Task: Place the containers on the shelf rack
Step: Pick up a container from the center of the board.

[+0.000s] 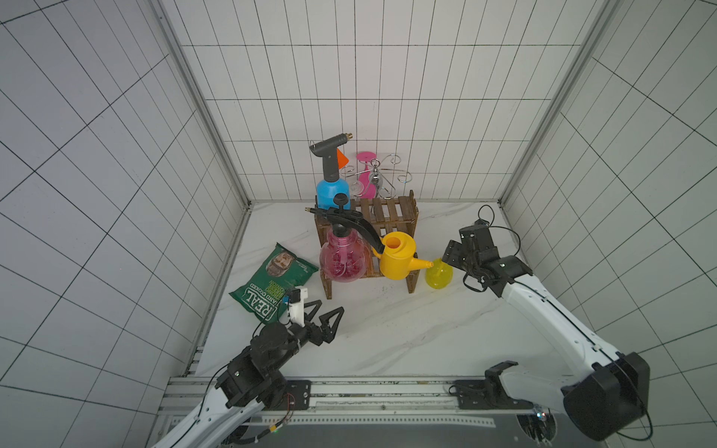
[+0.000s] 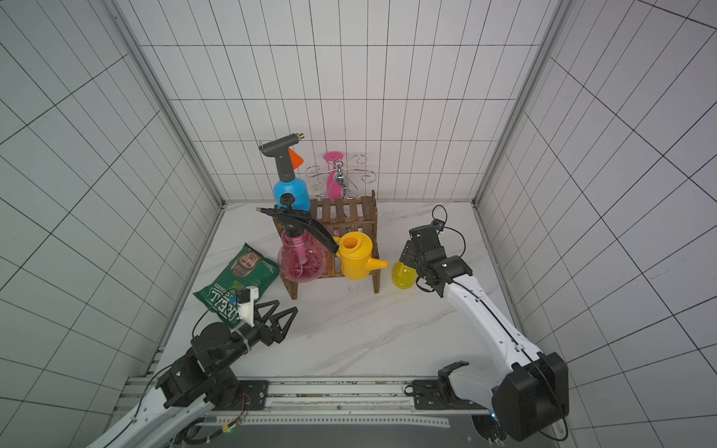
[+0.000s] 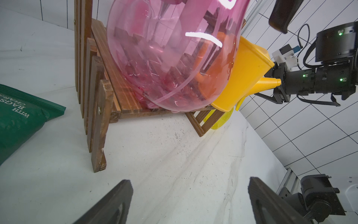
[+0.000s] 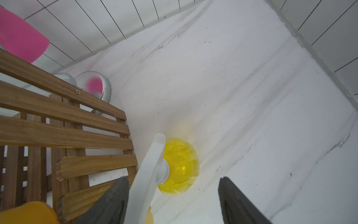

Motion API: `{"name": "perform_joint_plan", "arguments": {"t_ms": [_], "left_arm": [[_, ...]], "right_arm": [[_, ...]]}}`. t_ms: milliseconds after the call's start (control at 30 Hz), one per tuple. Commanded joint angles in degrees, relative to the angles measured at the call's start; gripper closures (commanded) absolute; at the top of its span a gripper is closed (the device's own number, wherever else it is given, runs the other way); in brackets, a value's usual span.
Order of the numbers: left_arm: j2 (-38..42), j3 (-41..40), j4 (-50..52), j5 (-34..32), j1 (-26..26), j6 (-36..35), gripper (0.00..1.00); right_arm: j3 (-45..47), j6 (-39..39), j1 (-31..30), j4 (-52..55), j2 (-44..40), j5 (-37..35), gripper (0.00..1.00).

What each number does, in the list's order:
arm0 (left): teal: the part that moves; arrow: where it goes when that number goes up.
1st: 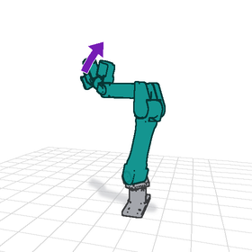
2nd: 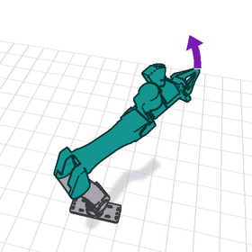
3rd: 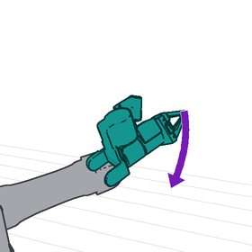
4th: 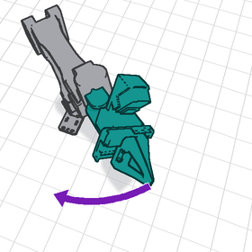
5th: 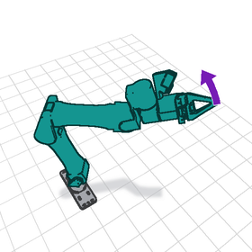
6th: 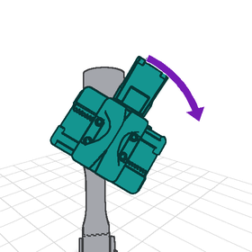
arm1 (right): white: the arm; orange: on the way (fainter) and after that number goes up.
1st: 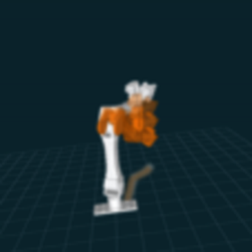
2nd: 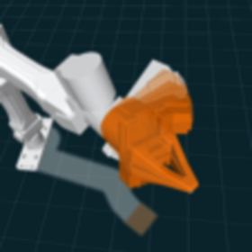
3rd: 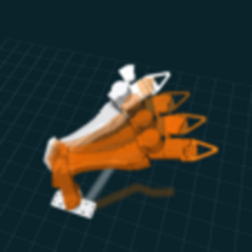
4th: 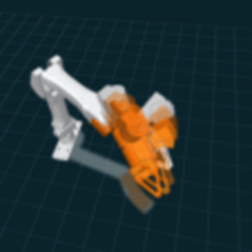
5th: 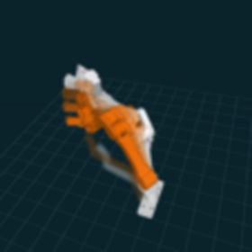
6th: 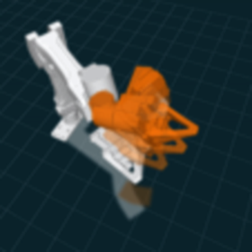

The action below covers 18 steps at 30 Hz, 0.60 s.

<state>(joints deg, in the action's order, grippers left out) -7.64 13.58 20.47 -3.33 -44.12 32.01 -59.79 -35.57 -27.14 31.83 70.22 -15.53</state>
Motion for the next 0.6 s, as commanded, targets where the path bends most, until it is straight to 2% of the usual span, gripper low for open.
{"name": "perform_joint_plan", "arguments": {"t_ms": [0,300,567], "left_arm": [[0.7,-0.1,-0.3,0.3,-0.2,-0.5,0.05],[0.7,0.0,-0.3,0.3,-0.3,-0.5,0.05],[0.8,0.0,-0.3,0.3,-0.3,-0.5,0.05]], "right_arm": [[-2.7,1.4,-1.1,1.8,2.3,-0.1,0.27],[-4.3,2.7,-2.7,2.4,5.6,0.1,0.28],[-4.4,3.3,-3.4,4.2,6.1,-3.1,0.51]]}}
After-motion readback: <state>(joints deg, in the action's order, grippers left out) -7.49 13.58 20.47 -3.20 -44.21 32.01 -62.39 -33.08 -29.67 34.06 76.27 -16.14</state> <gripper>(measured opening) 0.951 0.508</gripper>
